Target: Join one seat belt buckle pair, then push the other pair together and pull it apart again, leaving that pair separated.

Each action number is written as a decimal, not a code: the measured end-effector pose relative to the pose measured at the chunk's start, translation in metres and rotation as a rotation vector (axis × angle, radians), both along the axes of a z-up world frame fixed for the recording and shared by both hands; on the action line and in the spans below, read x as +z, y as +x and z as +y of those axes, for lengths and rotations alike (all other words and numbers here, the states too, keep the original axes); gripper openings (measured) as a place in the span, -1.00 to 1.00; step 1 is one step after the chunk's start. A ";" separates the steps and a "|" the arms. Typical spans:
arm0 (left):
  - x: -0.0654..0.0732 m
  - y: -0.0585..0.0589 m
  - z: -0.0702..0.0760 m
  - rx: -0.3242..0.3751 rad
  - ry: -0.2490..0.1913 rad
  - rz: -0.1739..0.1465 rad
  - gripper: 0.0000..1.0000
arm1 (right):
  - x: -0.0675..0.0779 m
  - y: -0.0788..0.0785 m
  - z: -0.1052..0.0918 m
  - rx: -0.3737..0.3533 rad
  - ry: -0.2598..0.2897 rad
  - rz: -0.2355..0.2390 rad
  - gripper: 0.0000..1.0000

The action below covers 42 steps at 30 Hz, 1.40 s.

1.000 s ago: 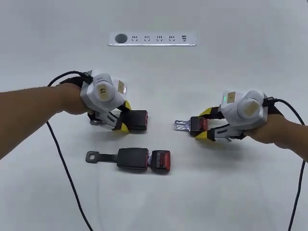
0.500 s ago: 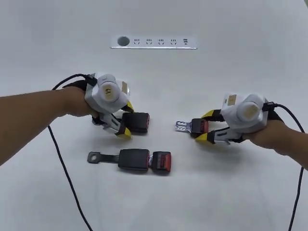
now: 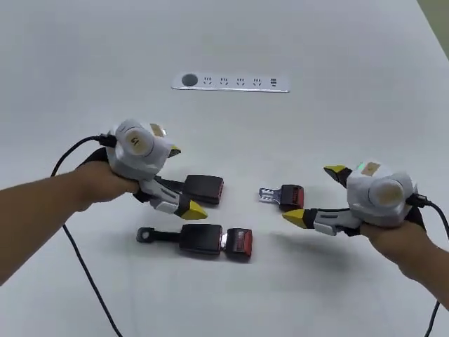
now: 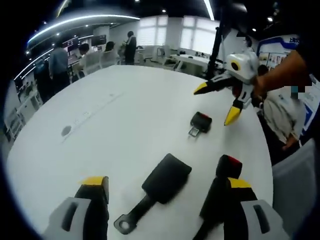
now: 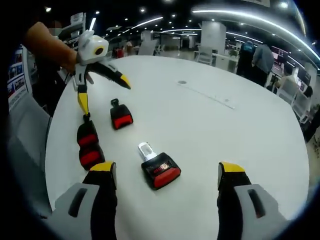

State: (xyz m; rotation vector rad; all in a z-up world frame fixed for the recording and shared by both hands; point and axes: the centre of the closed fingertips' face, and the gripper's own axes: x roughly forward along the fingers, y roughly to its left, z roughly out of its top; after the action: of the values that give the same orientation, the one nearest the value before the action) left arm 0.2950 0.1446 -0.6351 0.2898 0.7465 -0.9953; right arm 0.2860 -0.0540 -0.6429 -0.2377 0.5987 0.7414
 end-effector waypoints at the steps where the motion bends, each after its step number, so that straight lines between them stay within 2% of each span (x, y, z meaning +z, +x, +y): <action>1: 0.004 -0.002 0.003 0.042 -0.026 -0.006 0.99 | 0.006 -0.002 -0.001 -0.033 0.007 -0.018 0.75; 2: 0.006 -0.003 0.006 0.063 -0.032 -0.010 1.00 | 0.008 -0.003 -0.003 -0.058 0.012 -0.025 0.77; 4: 0.014 -0.007 0.014 0.111 -0.035 -0.049 1.00 | 0.014 -0.009 -0.004 -0.097 0.030 -0.039 0.78; 5: 0.016 -0.010 0.017 0.131 -0.041 -0.055 1.00 | 0.014 -0.011 -0.005 -0.107 0.027 -0.043 0.78; 7: 0.018 -0.016 0.026 0.182 -0.066 -0.056 1.00 | 0.017 -0.016 -0.010 -0.147 0.027 -0.059 0.79; 8: 0.016 -0.018 0.036 0.205 -0.064 -0.059 1.00 | 0.018 -0.018 -0.011 -0.162 0.035 -0.062 0.81; 10: 0.019 -0.025 0.041 0.232 -0.080 -0.065 1.00 | 0.021 -0.027 -0.012 -0.197 0.067 -0.055 0.83; 12: 0.022 -0.035 0.049 0.256 -0.089 -0.062 1.00 | 0.022 -0.032 -0.015 -0.216 0.066 -0.065 0.84; 15: 0.023 -0.047 0.062 0.283 -0.081 -0.062 1.00 | 0.027 -0.042 -0.015 -0.245 0.100 -0.063 0.89; 18: 0.027 -0.056 0.075 0.331 -0.108 -0.066 1.00 | 0.028 -0.051 -0.019 -0.254 0.091 -0.072 0.92; 24: 0.031 -0.081 0.102 0.412 -0.128 -0.056 1.00 | 0.032 -0.070 -0.026 -0.277 0.094 -0.082 0.96; 27: 0.029 -0.095 0.113 0.430 -0.120 -0.046 1.00 | 0.034 -0.079 -0.030 -0.291 0.105 -0.086 0.98; 31: 0.029 -0.112 0.119 0.453 -0.126 -0.020 1.00 | 0.037 -0.094 -0.030 -0.288 0.099 -0.086 0.99; 33: 0.032 -0.117 0.123 0.455 -0.135 -0.028 1.00 | 0.037 -0.100 -0.033 -0.280 0.088 -0.088 0.99; 35: 0.034 -0.126 0.118 0.447 -0.141 -0.022 1.00 | 0.037 -0.104 -0.036 -0.280 0.088 -0.086 0.99; 37: 0.032 -0.132 0.120 0.425 -0.148 -0.010 1.00 | 0.039 -0.108 -0.036 -0.282 0.089 -0.092 0.99; 39: 0.029 -0.141 0.116 0.402 -0.132 -0.001 1.00 | 0.039 -0.114 -0.035 -0.271 0.086 -0.092 0.99; 42: 0.033 -0.147 0.119 0.417 -0.142 -0.008 1.00 | 0.039 -0.123 -0.033 -0.243 0.076 -0.093 0.99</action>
State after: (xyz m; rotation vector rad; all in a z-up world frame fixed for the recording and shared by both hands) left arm 0.1476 0.2632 -0.6018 0.0103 0.6897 -0.6464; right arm 0.1629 -0.0868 -0.6041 -0.1259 0.4991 0.5146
